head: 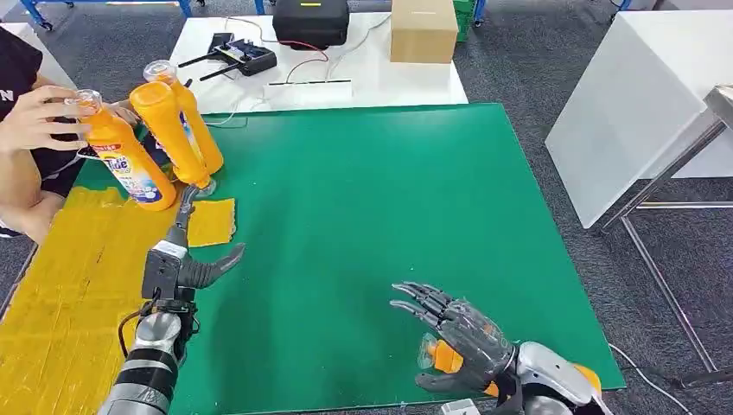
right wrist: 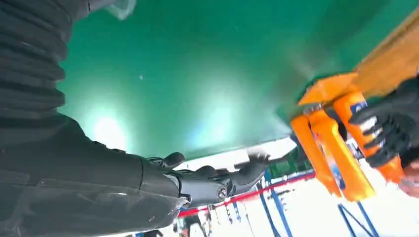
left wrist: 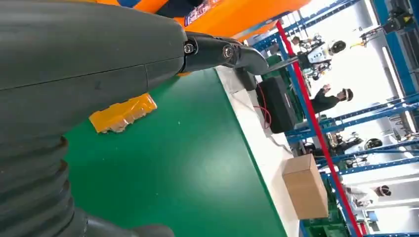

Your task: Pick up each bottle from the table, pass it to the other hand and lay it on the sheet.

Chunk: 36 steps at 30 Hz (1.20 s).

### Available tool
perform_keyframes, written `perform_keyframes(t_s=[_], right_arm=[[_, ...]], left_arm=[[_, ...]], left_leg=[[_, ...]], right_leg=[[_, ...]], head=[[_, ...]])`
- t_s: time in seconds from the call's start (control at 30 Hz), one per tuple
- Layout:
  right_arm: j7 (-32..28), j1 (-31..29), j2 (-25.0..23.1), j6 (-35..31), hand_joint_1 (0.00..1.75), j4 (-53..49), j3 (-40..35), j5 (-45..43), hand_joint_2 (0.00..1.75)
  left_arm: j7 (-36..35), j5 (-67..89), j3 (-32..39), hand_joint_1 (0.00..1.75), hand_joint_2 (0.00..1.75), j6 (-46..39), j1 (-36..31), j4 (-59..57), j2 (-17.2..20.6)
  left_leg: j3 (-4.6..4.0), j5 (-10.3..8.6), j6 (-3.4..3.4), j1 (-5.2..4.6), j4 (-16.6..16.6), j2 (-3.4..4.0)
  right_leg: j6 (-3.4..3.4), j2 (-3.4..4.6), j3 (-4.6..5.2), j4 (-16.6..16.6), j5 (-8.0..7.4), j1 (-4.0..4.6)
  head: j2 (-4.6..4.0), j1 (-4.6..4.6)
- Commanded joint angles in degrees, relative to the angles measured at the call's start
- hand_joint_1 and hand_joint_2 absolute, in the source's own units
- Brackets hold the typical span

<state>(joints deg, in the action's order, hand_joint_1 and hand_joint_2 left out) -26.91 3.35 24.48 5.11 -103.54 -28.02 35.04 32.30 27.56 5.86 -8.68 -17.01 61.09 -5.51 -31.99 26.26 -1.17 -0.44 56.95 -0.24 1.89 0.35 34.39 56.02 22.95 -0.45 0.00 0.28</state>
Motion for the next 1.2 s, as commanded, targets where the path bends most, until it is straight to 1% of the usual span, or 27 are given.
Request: perform_keyframes(t_s=[0.03, 0.07, 0.17, 0.2, 0.23, 0.3, 0.33, 0.37, 0.4, 0.43, 0.47, 0.53, 0.57, 0.6, 0.67, 0.7, 0.73, 0.77, 0.8, 0.87, 0.9, 0.97, 1.0, 1.07, 1.1, 1.13, 1.2], right_arm=[[1.1, 12.2, 2.4, -4.9, 0.0, -12.8, 7.3, -0.4, 1.75], [1.1, 12.7, 2.7, -4.9, 0.0, -13.3, 7.5, -0.4, 1.75], [1.1, 12.4, 2.5, -4.9, 0.0, -13.1, 7.5, -0.4, 1.75], [1.1, 12.0, 2.2, -4.9, 0.0, -12.8, 7.5, -0.4, 1.75], [1.0, 11.7, 1.9, -4.9, 0.0, -12.4, 7.4, -0.4, 1.75], [1.4, 12.0, 2.0, -5.2, 0.0, -12.6, 7.6, -0.5, 1.75], [2.8, 15.8, 3.4, -6.9, 0.0, -16.1, 8.8, -0.8, 1.75], [5.5, 22.4, 5.7, -10.2, 0.0, -21.9, 10.4, 0.1, 1.75], [7.7, 27.3, 7.2, -12.8, 0.0, -25.9, 10.5, 1.6, 1.75], [10.4, 30.9, 8.2, -15.6, 0.0, -28.5, 9.1, 3.7, 1.75], [15.4, 33.3, 10.6, -20.6, 0.0, -30.7, 4.0, 8.4, 1.75], [24.6, 30.2, 16.8, -28.3, 0.0, -31.5, -7.5, 13.2, 1.75], [30.3, 26.9, 17.9, -30.9, 0.0, -30.4, -12.7, 16.3, 1.75], [32.5, 24.0, 17.2, -31.1, 0.0, -28.9, -15.7, 17.3, 1.75], [33.0, 16.9, 11.8, -29.6, 0.0, -21.8, -19.2, 15.6, 1.75], [33.1, 13.4, 5.8, -27.6, 0.0, -15.4, -19.8, 17.0, 1.75], [32.8, 11.9, 2.5, -26.8, 0.0, -11.6, -20.1, 16.1, 1.75], [32.9, 11.2, 0.4, -26.7, 0.0, -8.9, -20.0, 16.9, 1.75], [34.4, 11.2, -2.1, -27.0, 0.0, -6.4, -19.5, 21.1, 1.75], [35.9, 11.7, -2.8, -26.3, 0.0, -5.2, -19.8, 23.0, 1.75], [36.4, 12.2, -2.8, -26.5, 0.0, -5.4, -19.9, 23.7, 1.75], [37.9, 12.1, -2.3, -25.9, 0.0, -5.0, -21.0, 25.4, 1.75], [39.5, 11.9, -2.6, -25.6, 0.0, -4.3, -21.4, 27.3, 1.75], [42.5, 11.7, -3.0, -25.3, 0.0, -2.9, -21.8, 31.5, 1.75], [42.7, 11.7, -3.0, -25.3, 0.0, -2.5, -22.0, 31.4, 1.75], [43.4, 11.3, -2.7, -24.5, 0.0, -1.2, -22.4, 29.6, 1.75], [43.5, 11.6, -2.8, -26.9, 0.0, 0.7, -22.3, 28.3, 1.75]], left_arm=[[1.6, -1.6, -2.4, 0.0, 1.75, -1.6, 8.6, 11.8, -3.0], [1.5, -1.6, -2.5, 0.0, 1.75, -1.6, 8.9, 12.3, -3.0], [1.4, -1.7, -2.5, 0.0, 1.75, -1.6, 8.7, 12.3, -2.9], [1.3, -1.8, -2.5, 0.0, 1.75, -1.6, 8.5, 12.1, -2.7], [1.2, -1.8, -2.5, 0.0, 1.75, -1.6, 8.3, 11.9, -2.6], [1.3, -2.0, -2.5, 0.0, 1.75, -1.7, 8.5, 12.0, -2.6], [2.2, -2.4, -3.0, 0.0, 1.75, -1.5, 10.1, 14.0, -3.0], [3.4, -4.5, -4.0, 0.0, 1.75, 0.6, 13.0, 17.5, -3.6], [3.6, -5.4, -4.9, 0.0, 1.75, 1.6, 15.1, 20.2, -3.9], [4.2, -5.6, -6.0, 0.0, 1.75, 1.9, 17.1, 22.6, -4.3], [4.0, -5.7, -8.0, 0.0, 1.75, 2.5, 19.7, 25.4, -4.2], [3.3, -5.8, -10.3, 0.0, 1.75, 2.4, 23.8, 28.5, -3.3], [3.1, -5.9, -10.7, 0.0, 1.75, 2.1, 25.4, 28.8, -3.5], [2.6, -5.3, -11.1, 0.0, 1.75, 2.6, 25.9, 27.9, -3.5], [1.5, -4.5, -11.0, 0.0, 1.75, 2.6, 24.3, 23.3, -4.7], [1.1, -4.6, -10.8, 0.0, 1.75, 3.0, 22.7, 20.1, -5.6], [1.0, -4.7, -10.7, 0.0, 1.75, 3.2, 21.6, 18.0, -6.2], [0.8, -4.9, -10.6, 0.0, 1.75, 3.4, 20.7, 16.2, -6.6], [0.3, -5.1, -10.0, 0.0, 1.75, 3.6, 20.0, 14.1, -7.1], [0.6, -5.9, -9.0, 0.0, 1.75, 4.1, 19.7, 12.8, -7.3], [0.9, -6.2, -8.7, 0.0, 1.75, 4.5, 19.9, 12.9, -7.1], [1.1, -6.6, -7.8, 0.0, 1.75, 4.9, 19.5, 12.9, -6.8], [1.4, -6.4, -7.6, 0.0, 1.75, 5.3, 19.3, 13.3, -6.6], [1.4, -6.5, -7.4, 0.0, 1.75, 5.4, 19.8, 15.1, -6.5], [1.4, -6.4, -7.4, 0.0, 1.75, 5.3, 20.0, 15.6, -6.4], [1.4, -6.5, -7.7, 0.0, 1.75, 5.5, 20.3, 16.8, -6.0], [0.9, -7.0, -8.1, 0.0, 1.75, 5.8, 22.5, 20.3, -5.2]], left_leg=[[0.07, 0.07, 0.04, -0.01, 0.0, -0.18], [0.2, 0.19, 0.06, 0.03, 0.0, -0.29], [0.04, 0.18, -0.01, -0.02, 0.0, -0.12], [0.18, 0.29, 0.03, 0.05, 0.0, -0.07], [0.03, 0.24, -0.02, 0.01, 0.0, 0.0], [0.23, 0.33, 0.03, 0.05, 0.0, 0.0], [0.07, 0.26, -0.03, 0.0, 0.0, -0.03], [0.16, 0.3, 0.0, 0.03, 0.0, -0.08], [0.24, 0.35, 0.03, 0.05, 0.0, -0.12], [0.1, 0.33, -0.04, -0.04, 0.0, -0.29], [0.18, 0.44, -0.03, -0.02, 0.1, -0.46], [0.21, 0.44, -0.05, -0.07, 0.0, -0.4], [0.37, 0.58, -0.04, -0.01, 0.0, -0.21], [0.49, 0.67, -0.02, 0.02, 0.0, 0.01], [0.47, 0.76, -0.03, 0.02, -0.1, 0.39], [0.48, 0.72, -0.05, 0.06, -0.2, 0.47], [0.85, 0.83, 0.02, 0.13, -0.2, 0.56], [0.71, 0.68, -0.02, 0.15, -0.3, 0.32], [0.6, 0.62, -0.05, 0.07, -0.3, 0.2], [0.87, 0.59, 0.03, 0.09, -0.4, 0.06], [0.78, 0.57, -0.11, 0.0, -0.3, 0.05], [0.91, 0.62, -0.06, 0.03, -0.3, -0.04], [0.76, 0.62, -0.11, -0.04, -0.2, 0.08], [0.91, 0.68, -0.04, 0.06, -0.2, 0.14], [0.73, 0.63, -0.12, 0.04, -0.2, 0.12], [0.84, 0.66, -0.1, 0.11, -0.2, 0.12], [0.89, 0.66, -0.05, 0.06, -0.2, 0.14]], right_leg=[[0.0, -0.2, -0.12, 0.0, 0.13, -0.01], [0.0, -0.33, -0.29, 0.0, 0.27, 0.04], [0.17, -0.1, -0.1, 0.0, 0.26, -0.02], [0.15, -0.08, -0.26, 0.0, 0.31, 0.05], [0.15, -0.01, -0.07, 0.0, 0.2, 0.01], [0.12, -0.04, -0.27, -0.1, 0.24, 0.06], [0.14, -0.06, -0.1, -0.1, 0.18, 0.01], [0.12, -0.13, -0.22, -0.1, 0.24, 0.04], [0.11, -0.17, -0.3, 0.0, 0.3, 0.06], [0.15, -0.32, -0.16, 0.0, 0.37, -0.03], [0.14, -0.5, -0.27, 0.1, 0.53, -0.01], [0.31, -0.35, -0.29, 0.0, 0.57, -0.04], [0.3, -0.14, -0.41, 0.0, 0.62, 0.03], [0.27, 0.05, -0.5, 0.0, 0.63, 0.05], [0.21, 0.41, -0.46, -0.1, 0.46, 0.04], [0.16, 0.52, -0.43, -0.3, 0.36, 0.08], [0.13, 0.58, -0.8, -0.4, 0.41, 0.16], [0.11, 0.33, -0.73, -0.5, 0.32, 0.19], [0.14, 0.23, -0.52, -0.4, 0.35, 0.12], [0.09, 0.07, -0.76, -0.5, 0.38, 0.18], [0.14, 0.07, -0.66, -0.3, 0.47, 0.09], [0.17, 0.01, -0.92, -0.4, 0.57, 0.14], [0.22, 0.17, -0.72, -0.2, 0.56, 0.06], [0.18, 0.22, -0.88, -0.3, 0.57, 0.16], [0.23, 0.22, -0.71, -0.2, 0.54, 0.12], [0.22, 0.19, -0.82, -0.3, 0.57, 0.18], [0.21, 0.22, -0.77, -0.2, 0.6, 0.13]], head=[[0.0, 0.0], [0.0, 0.0], [0.0, 0.0], [0.02, 0.02], [0.0, 0.0], [0.0, 0.0], [0.0, 0.02], [0.0, 0.0], [0.0, -0.02], [0.02, 0.0], [0.0, -0.02], [0.0, -0.02], [0.0, 0.02], [0.0, -0.02], [0.02, -0.04], [0.0, 0.0], [0.0, 0.04], [0.0, 0.09], [0.0, 0.0], [0.0, 0.09], [0.0, 0.07], [0.0, 0.2], [0.0, 0.04], [0.0, 0.11], [0.0, 0.07], [0.0, 0.18], [0.0, 0.0]])
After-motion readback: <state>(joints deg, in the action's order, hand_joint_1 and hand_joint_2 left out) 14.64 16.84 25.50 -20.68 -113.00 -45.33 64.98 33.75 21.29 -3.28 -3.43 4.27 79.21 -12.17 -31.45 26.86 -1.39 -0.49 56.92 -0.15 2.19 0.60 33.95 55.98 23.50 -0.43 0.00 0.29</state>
